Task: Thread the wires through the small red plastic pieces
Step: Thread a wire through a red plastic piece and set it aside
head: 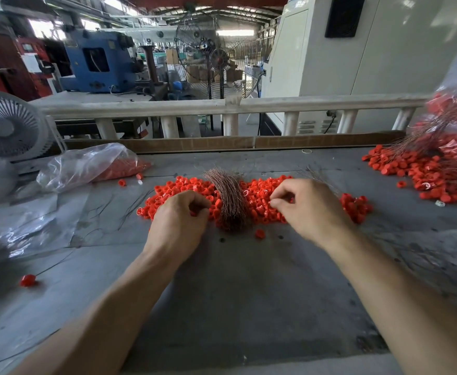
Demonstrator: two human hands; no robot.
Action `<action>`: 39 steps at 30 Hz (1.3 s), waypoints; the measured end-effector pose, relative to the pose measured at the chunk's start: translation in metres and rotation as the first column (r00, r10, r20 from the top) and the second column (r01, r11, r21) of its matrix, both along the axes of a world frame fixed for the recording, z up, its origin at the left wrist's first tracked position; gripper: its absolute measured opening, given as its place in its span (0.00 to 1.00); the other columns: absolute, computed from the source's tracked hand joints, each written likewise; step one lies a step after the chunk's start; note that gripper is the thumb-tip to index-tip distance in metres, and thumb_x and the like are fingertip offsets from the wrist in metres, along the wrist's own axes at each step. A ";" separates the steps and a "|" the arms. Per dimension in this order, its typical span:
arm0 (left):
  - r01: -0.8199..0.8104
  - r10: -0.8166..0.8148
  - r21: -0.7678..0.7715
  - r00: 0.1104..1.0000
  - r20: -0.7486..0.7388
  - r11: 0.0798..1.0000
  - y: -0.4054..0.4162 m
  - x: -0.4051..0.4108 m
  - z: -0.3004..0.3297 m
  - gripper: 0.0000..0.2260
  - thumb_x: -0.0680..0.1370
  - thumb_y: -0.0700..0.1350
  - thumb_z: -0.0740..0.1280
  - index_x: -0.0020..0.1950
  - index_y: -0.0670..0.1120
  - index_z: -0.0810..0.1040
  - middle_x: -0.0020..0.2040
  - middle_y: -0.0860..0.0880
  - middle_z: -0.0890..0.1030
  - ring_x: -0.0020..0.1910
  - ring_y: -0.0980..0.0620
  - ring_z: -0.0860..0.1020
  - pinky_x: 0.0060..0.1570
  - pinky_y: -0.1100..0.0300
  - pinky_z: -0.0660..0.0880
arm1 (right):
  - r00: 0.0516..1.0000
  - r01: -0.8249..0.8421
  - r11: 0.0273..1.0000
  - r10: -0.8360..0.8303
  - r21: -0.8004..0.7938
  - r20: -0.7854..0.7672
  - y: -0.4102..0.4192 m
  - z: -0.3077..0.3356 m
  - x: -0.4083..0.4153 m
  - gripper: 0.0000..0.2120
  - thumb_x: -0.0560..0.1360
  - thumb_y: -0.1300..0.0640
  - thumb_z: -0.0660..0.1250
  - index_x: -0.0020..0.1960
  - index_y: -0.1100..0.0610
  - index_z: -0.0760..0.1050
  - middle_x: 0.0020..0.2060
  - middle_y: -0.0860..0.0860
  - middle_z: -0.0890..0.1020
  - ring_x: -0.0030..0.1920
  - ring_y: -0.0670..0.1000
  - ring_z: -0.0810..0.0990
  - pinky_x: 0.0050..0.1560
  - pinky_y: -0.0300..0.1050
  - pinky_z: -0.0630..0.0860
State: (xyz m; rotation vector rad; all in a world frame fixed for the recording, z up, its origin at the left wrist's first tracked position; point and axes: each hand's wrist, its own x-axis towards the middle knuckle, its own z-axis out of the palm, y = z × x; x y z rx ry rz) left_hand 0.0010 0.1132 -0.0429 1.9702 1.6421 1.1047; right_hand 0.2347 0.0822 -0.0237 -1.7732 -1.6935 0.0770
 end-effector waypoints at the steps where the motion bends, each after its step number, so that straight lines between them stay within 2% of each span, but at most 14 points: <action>1: -0.015 0.016 0.017 1.000 -0.022 1.000 0.001 -0.001 0.000 0.07 0.76 0.43 0.72 0.47 0.57 0.84 0.41 0.64 0.80 0.39 0.65 0.76 0.36 0.70 0.66 | 1.000 -0.025 1.000 0.025 -0.003 0.012 0.000 -0.002 -0.005 0.01 0.75 0.53 0.75 0.45 0.49 0.84 0.40 0.43 0.85 0.44 0.48 0.82 0.48 0.44 0.77; 3: -0.037 0.039 0.047 0.998 -0.054 0.998 0.002 -0.003 0.000 0.07 0.76 0.43 0.72 0.48 0.56 0.84 0.41 0.63 0.80 0.41 0.61 0.76 0.38 0.67 0.67 | 0.996 -0.082 0.997 0.082 0.005 0.040 0.001 -0.005 -0.015 0.02 0.75 0.53 0.75 0.47 0.49 0.84 0.42 0.44 0.84 0.45 0.48 0.80 0.49 0.44 0.76; 7: -0.003 0.014 0.080 0.991 -0.133 0.997 0.003 -0.004 -0.001 0.07 0.77 0.44 0.72 0.51 0.56 0.83 0.49 0.58 0.82 0.48 0.55 0.78 0.46 0.59 0.70 | 0.978 -0.189 0.982 0.187 0.013 0.092 0.000 -0.007 -0.028 0.06 0.75 0.53 0.74 0.52 0.48 0.83 0.45 0.43 0.81 0.46 0.45 0.73 0.51 0.46 0.75; 13: 0.044 -0.019 0.113 0.977 -0.212 0.993 0.005 0.001 -0.004 0.08 0.76 0.47 0.73 0.55 0.55 0.83 0.51 0.57 0.78 0.48 0.58 0.72 0.47 0.61 0.66 | 0.951 -0.281 0.958 0.270 0.058 0.148 -0.003 -0.005 -0.038 0.10 0.75 0.49 0.75 0.55 0.48 0.81 0.47 0.43 0.80 0.53 0.46 0.75 0.54 0.47 0.75; 15: 0.051 -0.025 0.112 0.975 -0.220 0.992 0.005 0.002 -0.004 0.09 0.76 0.48 0.74 0.56 0.55 0.83 0.52 0.57 0.78 0.49 0.57 0.73 0.48 0.61 0.67 | 0.943 -0.298 0.951 0.281 0.076 0.180 -0.002 -0.005 -0.040 0.10 0.75 0.50 0.74 0.56 0.48 0.81 0.47 0.42 0.79 0.51 0.44 0.73 0.53 0.46 0.74; 19: 0.065 -0.034 0.119 0.968 -0.248 0.991 0.005 0.002 -0.004 0.10 0.77 0.47 0.74 0.57 0.56 0.83 0.54 0.55 0.78 0.52 0.53 0.76 0.49 0.60 0.69 | 0.925 -0.334 0.938 0.307 0.095 0.222 0.000 -0.006 -0.045 0.06 0.76 0.52 0.73 0.52 0.47 0.81 0.45 0.41 0.77 0.48 0.41 0.67 0.47 0.41 0.70; 23: 0.072 -0.034 0.135 0.963 -0.269 0.988 0.005 0.003 -0.002 0.10 0.77 0.47 0.74 0.57 0.56 0.84 0.54 0.54 0.78 0.53 0.52 0.77 0.50 0.59 0.71 | 0.910 -0.370 0.922 0.336 0.114 0.242 -0.001 -0.006 -0.048 0.02 0.77 0.55 0.72 0.48 0.49 0.82 0.44 0.43 0.79 0.50 0.46 0.73 0.48 0.43 0.73; 28: 0.060 -0.026 0.125 0.965 -0.261 0.990 0.006 0.001 -0.001 0.07 0.76 0.47 0.74 0.52 0.56 0.84 0.51 0.56 0.77 0.51 0.53 0.75 0.48 0.58 0.70 | 0.913 -0.384 0.911 0.349 0.152 0.212 -0.003 -0.003 -0.048 0.01 0.77 0.55 0.71 0.46 0.50 0.81 0.43 0.43 0.79 0.49 0.46 0.74 0.52 0.48 0.76; 32: 0.051 -0.016 0.126 0.965 -0.262 0.991 0.006 -0.002 -0.002 0.05 0.76 0.46 0.74 0.49 0.55 0.83 0.49 0.57 0.76 0.48 0.55 0.74 0.45 0.59 0.67 | 0.917 -0.398 0.889 0.390 0.227 0.084 -0.006 -0.001 -0.049 0.03 0.75 0.58 0.72 0.44 0.52 0.79 0.41 0.43 0.79 0.44 0.44 0.76 0.45 0.41 0.74; 35: 0.051 -0.014 0.138 0.966 -0.258 0.989 0.007 -0.002 -0.001 0.05 0.76 0.45 0.74 0.48 0.54 0.82 0.49 0.57 0.77 0.46 0.57 0.72 0.44 0.60 0.66 | 0.885 -0.397 0.874 0.446 0.281 -0.138 -0.009 0.000 -0.049 0.07 0.76 0.61 0.71 0.42 0.51 0.77 0.44 0.46 0.84 0.34 0.43 0.78 0.36 0.33 0.72; 36: 0.051 -0.015 0.140 0.969 -0.246 0.989 0.007 -0.002 -0.001 0.05 0.76 0.45 0.74 0.48 0.54 0.82 0.48 0.57 0.77 0.46 0.57 0.73 0.43 0.61 0.66 | 0.856 -0.387 0.872 0.460 0.299 -0.234 -0.010 0.001 -0.049 0.08 0.76 0.61 0.70 0.42 0.50 0.76 0.45 0.46 0.86 0.32 0.41 0.79 0.35 0.32 0.73; 37: 0.047 -0.013 0.143 0.974 -0.227 0.989 0.007 -0.002 -0.001 0.05 0.76 0.44 0.73 0.47 0.54 0.82 0.47 0.57 0.78 0.45 0.56 0.74 0.41 0.61 0.66 | 0.809 -0.381 0.868 0.480 0.318 -0.340 -0.011 0.002 -0.049 0.08 0.76 0.62 0.69 0.43 0.50 0.76 0.47 0.47 0.86 0.34 0.41 0.82 0.36 0.34 0.76; 39: 0.024 0.003 0.151 0.984 -0.178 0.988 0.006 -0.001 0.000 0.04 0.75 0.44 0.73 0.46 0.53 0.81 0.42 0.57 0.79 0.43 0.55 0.76 0.40 0.60 0.67 | 0.662 -0.383 0.849 0.527 0.364 -0.532 -0.012 0.004 -0.049 0.03 0.77 0.61 0.67 0.45 0.55 0.75 0.46 0.51 0.87 0.45 0.48 0.86 0.39 0.44 0.83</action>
